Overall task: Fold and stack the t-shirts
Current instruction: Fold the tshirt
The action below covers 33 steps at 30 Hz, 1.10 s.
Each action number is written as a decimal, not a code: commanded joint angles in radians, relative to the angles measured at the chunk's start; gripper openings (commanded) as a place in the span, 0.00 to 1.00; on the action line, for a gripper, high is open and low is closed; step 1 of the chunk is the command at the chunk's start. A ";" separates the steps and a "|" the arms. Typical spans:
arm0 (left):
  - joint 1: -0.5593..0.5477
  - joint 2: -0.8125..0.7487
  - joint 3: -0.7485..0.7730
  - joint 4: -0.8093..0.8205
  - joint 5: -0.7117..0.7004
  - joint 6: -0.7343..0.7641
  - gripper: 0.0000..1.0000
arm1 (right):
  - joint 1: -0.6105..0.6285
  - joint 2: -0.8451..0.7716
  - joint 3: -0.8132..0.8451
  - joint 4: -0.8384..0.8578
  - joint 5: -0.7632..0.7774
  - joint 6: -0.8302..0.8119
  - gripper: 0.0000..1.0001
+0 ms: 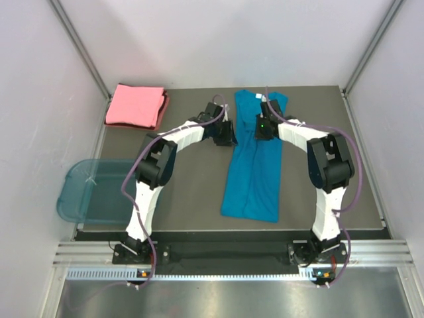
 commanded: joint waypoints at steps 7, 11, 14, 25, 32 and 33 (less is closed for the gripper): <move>0.006 0.044 0.037 0.037 0.039 0.016 0.39 | -0.007 0.053 0.044 0.025 0.007 -0.036 0.16; 0.012 0.065 0.054 0.037 0.051 0.013 0.22 | -0.007 0.054 0.047 0.022 0.016 -0.038 0.14; 0.018 0.074 0.058 0.044 0.063 0.000 0.00 | -0.008 0.045 0.043 0.022 0.041 -0.038 0.06; 0.041 0.047 0.051 0.014 -0.047 -0.015 0.00 | -0.011 0.019 0.024 0.031 0.085 -0.044 0.00; 0.042 0.045 0.051 0.012 -0.041 -0.023 0.00 | -0.015 0.011 0.023 0.026 0.082 -0.049 0.00; 0.042 0.044 0.051 0.011 -0.041 -0.024 0.00 | -0.016 0.010 0.024 0.028 0.082 -0.049 0.00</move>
